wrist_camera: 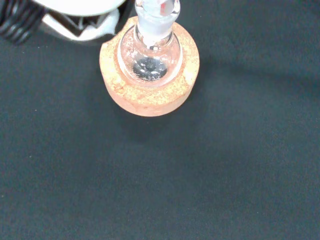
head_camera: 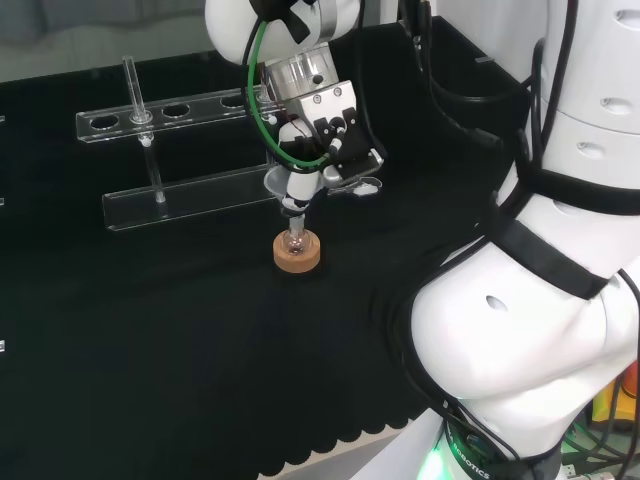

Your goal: Place the funnel on the round-bottom flask.

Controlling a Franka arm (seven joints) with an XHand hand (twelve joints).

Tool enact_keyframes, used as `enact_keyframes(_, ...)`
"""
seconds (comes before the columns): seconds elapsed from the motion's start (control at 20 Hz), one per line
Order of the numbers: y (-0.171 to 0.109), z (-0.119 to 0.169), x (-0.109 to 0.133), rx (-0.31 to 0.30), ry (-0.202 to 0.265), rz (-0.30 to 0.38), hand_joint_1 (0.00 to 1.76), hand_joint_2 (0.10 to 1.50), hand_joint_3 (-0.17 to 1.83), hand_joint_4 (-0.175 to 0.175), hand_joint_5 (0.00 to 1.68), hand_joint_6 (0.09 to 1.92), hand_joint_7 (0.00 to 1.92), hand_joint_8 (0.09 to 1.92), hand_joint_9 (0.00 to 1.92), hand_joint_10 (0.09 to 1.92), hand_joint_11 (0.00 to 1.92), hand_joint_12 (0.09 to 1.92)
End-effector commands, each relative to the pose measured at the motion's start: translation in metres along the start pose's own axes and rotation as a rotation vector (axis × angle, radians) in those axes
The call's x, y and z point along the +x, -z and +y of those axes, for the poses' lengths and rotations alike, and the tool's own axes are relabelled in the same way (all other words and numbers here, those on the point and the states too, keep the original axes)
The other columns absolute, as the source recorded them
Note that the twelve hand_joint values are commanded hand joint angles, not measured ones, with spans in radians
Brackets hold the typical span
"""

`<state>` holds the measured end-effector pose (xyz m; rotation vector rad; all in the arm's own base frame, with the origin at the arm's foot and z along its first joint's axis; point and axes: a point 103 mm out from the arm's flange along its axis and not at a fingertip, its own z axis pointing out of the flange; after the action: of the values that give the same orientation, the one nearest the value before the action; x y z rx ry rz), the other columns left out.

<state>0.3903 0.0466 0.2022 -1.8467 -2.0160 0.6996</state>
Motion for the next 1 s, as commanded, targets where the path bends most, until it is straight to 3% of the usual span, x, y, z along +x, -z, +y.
enact_keyframes(0.05, -0.0024, 0.0, 0.0013, 0.004, -0.002, -0.006, 0.9, 0.69, 0.78, -0.028, 0.58, 0.73, 0.5, 0.66, 0.84, 0.5, 0.46, 1.32)
enact_keyframes(0.35, -0.004, 0.0003, 0.0012, 0.012, -0.005, -0.011, 0.9, 0.69, 0.78, -0.029, 0.58, 0.73, 0.49, 0.66, 0.83, 0.5, 0.46, 1.32)
enact_keyframes(0.5, -0.0043, 0.0005, 0.0011, 0.014, -0.002, -0.015, 0.9, 0.69, 0.78, -0.041, 0.5, 0.7, 0.48, 0.66, 0.82, 0.5, 0.45, 1.32)
enact_keyframes(0.75, -0.005, 0.0011, 0.0046, 0.016, 0.011, -0.03, 0.85, 0.62, 0.77, -0.068, 0.26, 0.21, 0.22, 0.71, 0.54, 0.63, 0.28, 1.38)
enact_keyframes(0.85, -0.0043, 0.0013, 0.0057, 0.025, 0.009, -0.04, 0.83, 0.61, 0.75, -0.069, 0.22, 0.1, 0.11, 0.7, 0.42, 0.67, 0.18, 1.41)
enact_keyframes(1.0, -0.0039, 0.0011, 0.0051, 0.041, 0.01, -0.04, 0.81, 0.6, 0.72, -0.065, 0.19, 0.09, 0.01, 0.64, 0.29, 0.69, 0.07, 1.44)
